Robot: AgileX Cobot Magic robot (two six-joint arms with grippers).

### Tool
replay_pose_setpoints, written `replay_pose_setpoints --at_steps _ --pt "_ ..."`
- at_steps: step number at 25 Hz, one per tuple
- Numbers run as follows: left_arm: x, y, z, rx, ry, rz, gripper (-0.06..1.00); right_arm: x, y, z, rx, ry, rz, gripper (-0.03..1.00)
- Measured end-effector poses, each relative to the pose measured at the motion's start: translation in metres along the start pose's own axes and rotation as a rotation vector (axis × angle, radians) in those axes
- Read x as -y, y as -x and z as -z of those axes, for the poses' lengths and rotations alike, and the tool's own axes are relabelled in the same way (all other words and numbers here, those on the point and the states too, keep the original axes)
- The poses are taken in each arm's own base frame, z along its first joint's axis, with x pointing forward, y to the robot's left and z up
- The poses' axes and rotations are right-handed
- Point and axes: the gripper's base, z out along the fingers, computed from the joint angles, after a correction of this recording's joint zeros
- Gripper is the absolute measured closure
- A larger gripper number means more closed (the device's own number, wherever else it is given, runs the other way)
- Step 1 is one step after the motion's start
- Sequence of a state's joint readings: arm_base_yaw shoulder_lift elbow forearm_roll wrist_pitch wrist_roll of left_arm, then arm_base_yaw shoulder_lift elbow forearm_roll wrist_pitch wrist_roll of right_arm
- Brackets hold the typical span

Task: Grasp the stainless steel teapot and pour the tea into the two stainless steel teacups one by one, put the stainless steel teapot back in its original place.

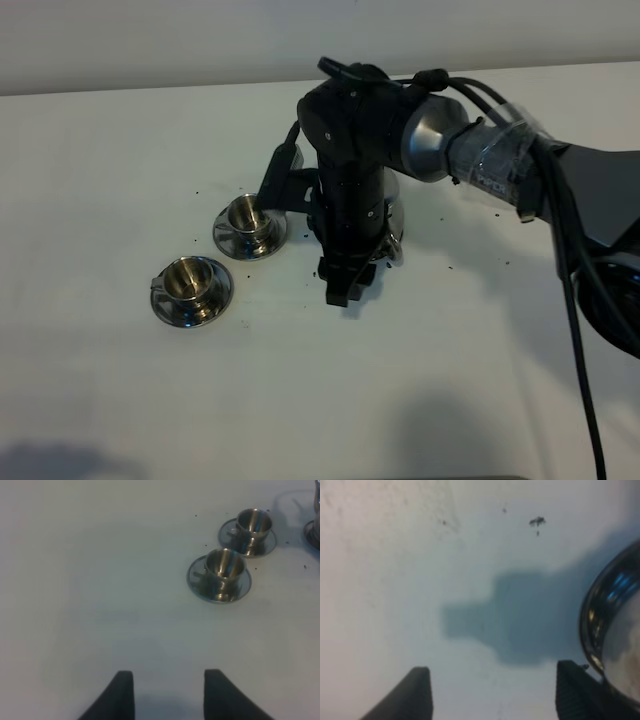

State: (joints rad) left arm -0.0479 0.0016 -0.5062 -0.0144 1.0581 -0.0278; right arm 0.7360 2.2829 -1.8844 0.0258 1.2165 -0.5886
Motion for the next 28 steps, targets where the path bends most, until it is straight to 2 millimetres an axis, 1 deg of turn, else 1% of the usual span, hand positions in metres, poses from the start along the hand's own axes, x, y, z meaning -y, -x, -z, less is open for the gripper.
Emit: replay_pose_setpoints --at_steps 3,7,10,12,15,18,21,25,28 --pt "0.0 0.0 0.0 0.0 0.0 0.0 0.58 -0.009 0.004 0.014 0.035 0.0 -0.009 0.45" --pt "0.0 0.0 0.0 0.0 0.0 0.0 0.58 -0.023 0.01 0.037 0.081 -0.016 -0.032 0.45" --pt "0.0 0.0 0.0 0.0 0.0 0.0 0.58 -0.029 0.011 0.055 0.113 -0.038 -0.102 0.45" --pt "0.0 0.0 0.0 0.0 0.0 0.0 0.58 -0.029 0.008 0.067 0.128 -0.07 -0.194 0.45" --pt "0.0 0.0 0.0 0.0 0.0 0.0 0.58 -0.021 0.002 0.075 0.128 -0.124 -0.334 0.45" --pt "0.0 0.0 0.0 0.0 0.0 0.001 0.58 -0.005 -0.008 0.077 0.127 -0.142 -0.461 0.45" --pt "0.0 0.0 0.0 0.0 0.0 0.001 0.58 0.01 -0.019 0.077 0.138 -0.117 -0.568 0.45" --pt "0.0 0.0 0.0 0.0 0.0 0.001 0.58 0.026 -0.03 0.075 0.144 -0.092 -0.668 0.45" --pt "0.0 0.0 0.0 0.0 0.0 0.001 0.58 0.03 -0.032 0.068 0.132 -0.074 -0.694 0.45"
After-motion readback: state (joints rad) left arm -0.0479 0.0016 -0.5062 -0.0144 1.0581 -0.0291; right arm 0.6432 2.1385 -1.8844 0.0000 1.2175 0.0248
